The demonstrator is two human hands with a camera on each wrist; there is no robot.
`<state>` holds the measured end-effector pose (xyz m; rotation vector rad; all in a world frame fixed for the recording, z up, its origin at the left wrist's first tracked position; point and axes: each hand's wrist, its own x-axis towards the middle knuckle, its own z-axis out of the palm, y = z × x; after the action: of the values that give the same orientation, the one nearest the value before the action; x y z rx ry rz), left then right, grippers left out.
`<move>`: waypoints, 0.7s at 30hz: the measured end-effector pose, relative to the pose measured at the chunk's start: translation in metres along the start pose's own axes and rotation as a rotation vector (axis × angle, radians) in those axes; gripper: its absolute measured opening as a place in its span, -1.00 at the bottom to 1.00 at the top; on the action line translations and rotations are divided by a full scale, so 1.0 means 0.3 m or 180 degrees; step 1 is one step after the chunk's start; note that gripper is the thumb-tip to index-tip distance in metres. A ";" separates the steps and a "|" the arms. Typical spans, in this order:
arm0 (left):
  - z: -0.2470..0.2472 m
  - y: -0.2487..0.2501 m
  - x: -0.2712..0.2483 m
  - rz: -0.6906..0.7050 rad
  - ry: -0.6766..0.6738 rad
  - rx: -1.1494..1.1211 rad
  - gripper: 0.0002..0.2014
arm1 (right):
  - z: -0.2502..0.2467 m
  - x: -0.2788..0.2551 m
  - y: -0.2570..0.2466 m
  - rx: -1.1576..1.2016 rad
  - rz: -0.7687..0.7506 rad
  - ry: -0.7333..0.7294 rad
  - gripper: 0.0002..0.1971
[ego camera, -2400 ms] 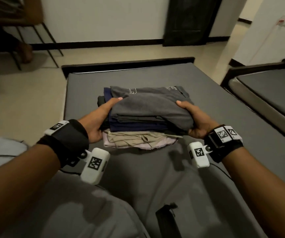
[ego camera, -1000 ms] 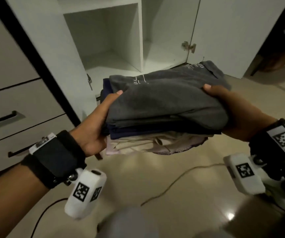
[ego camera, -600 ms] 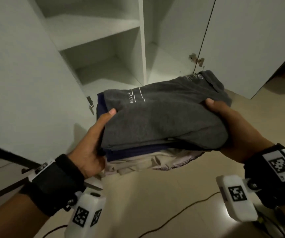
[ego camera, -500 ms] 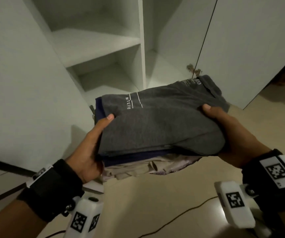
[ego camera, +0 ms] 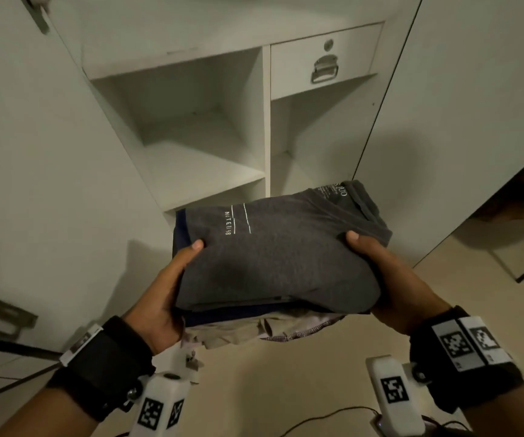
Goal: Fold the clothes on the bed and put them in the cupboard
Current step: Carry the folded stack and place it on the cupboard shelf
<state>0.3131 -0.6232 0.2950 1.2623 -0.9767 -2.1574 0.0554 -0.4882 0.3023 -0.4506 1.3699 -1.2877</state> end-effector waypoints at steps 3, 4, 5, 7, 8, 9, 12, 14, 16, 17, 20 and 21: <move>0.022 0.079 -0.044 0.0022 0.0044 0.0010 -0.50 | 0.023 -0.011 -0.080 -0.0007 0.0019 -0.0042 0.07; 0.026 0.108 -0.058 0.0009 0.0049 -0.0005 -0.51 | 0.037 -0.015 -0.110 -0.0013 0.0038 -0.0046 0.10; 0.026 0.135 -0.073 -0.0008 0.0047 -0.0033 -0.52 | 0.052 -0.018 -0.134 -0.0006 0.0041 -0.0043 0.12; 0.027 0.190 -0.101 0.0004 -0.0030 -0.0121 -0.52 | 0.084 -0.028 -0.186 0.0000 0.0032 -0.0061 0.14; 0.028 0.222 -0.114 0.0013 -0.0068 -0.0162 -0.52 | 0.102 -0.032 -0.214 -0.0017 0.0025 -0.0042 0.15; 0.027 0.249 -0.129 0.0007 -0.0103 -0.0201 -0.52 | 0.121 -0.036 -0.241 -0.0037 0.0021 -0.0018 0.15; 0.032 0.309 -0.161 -0.0002 -0.0183 -0.0388 -0.54 | 0.167 -0.032 -0.318 -0.0086 0.0012 0.0062 0.16; 0.039 0.347 -0.167 0.0028 -0.0265 -0.0599 -0.54 | 0.192 -0.025 -0.376 -0.0162 -0.0080 0.0110 0.14; 0.048 0.373 -0.159 0.0060 -0.0273 -0.0734 -0.51 | 0.204 -0.007 -0.428 -0.0214 -0.0086 0.0149 0.05; 0.049 0.378 -0.153 0.0081 -0.0263 -0.0787 -0.51 | 0.210 0.004 -0.447 -0.0212 -0.0071 0.0151 0.00; 0.063 0.397 -0.138 0.0113 -0.0244 -0.1017 -0.57 | 0.220 0.052 -0.502 -0.0310 -0.0077 0.0185 0.11; 0.071 0.403 -0.129 0.0136 -0.0230 -0.1072 -0.59 | 0.220 0.071 -0.522 -0.0334 -0.0122 0.0181 0.13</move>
<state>0.3165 -0.6675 0.4157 1.0001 -0.6246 -2.2308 0.0445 -0.5851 0.4432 -0.5177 1.4878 -1.2721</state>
